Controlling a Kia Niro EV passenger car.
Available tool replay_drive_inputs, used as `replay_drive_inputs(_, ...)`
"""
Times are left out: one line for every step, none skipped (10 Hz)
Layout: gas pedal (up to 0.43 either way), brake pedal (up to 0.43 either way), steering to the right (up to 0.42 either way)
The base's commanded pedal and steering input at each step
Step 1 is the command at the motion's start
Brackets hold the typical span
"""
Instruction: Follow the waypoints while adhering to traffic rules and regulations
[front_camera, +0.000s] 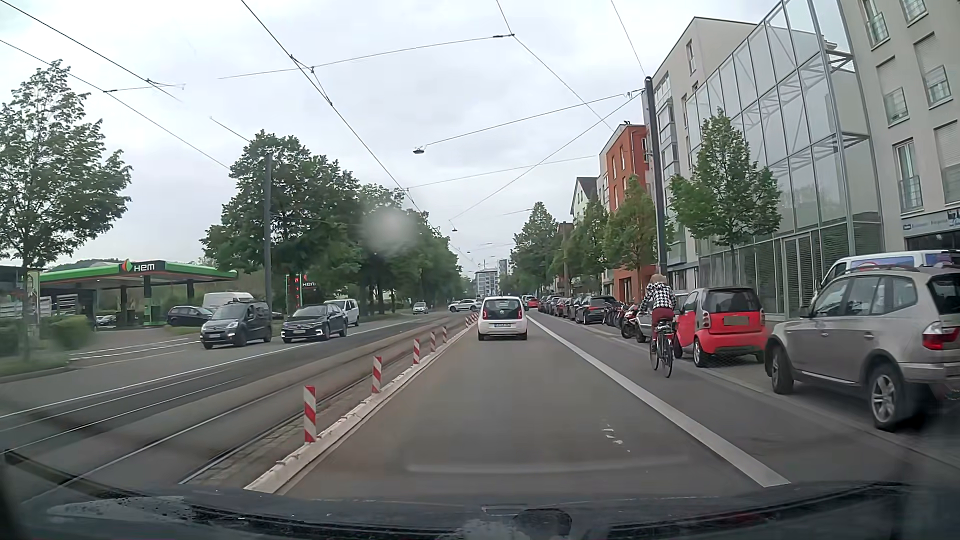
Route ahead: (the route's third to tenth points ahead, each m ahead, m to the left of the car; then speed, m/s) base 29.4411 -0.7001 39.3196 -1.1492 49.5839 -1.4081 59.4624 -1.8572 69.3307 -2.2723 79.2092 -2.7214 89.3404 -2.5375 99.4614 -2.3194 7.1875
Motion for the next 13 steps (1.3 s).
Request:
replay_drive_inputs(0.067,0.0,0.0)
replay_drive_inputs(0.067,0.0,0.0)
replay_drive_inputs(0.067,0.0,0.0)
replay_drive_inputs(0.067,0.0,0.0)
replay_drive_inputs(0.067,0.0,0.0)
replay_drive_inputs(0.067,0.0,0.0)
replay_drive_inputs(0.067,0.0,0.0)
replay_drive_inputs(0.079,0.0,0.0)
replay_drive_inputs(0.079,0.0,0.0)
replay_drive_inputs(0.079,0.0,0.0)
replay_drive_inputs(0.079,0.0,0.0)
replay_drive_inputs(0.079,0.0,0.0)
replay_drive_inputs(0.079,0.0,0.0)
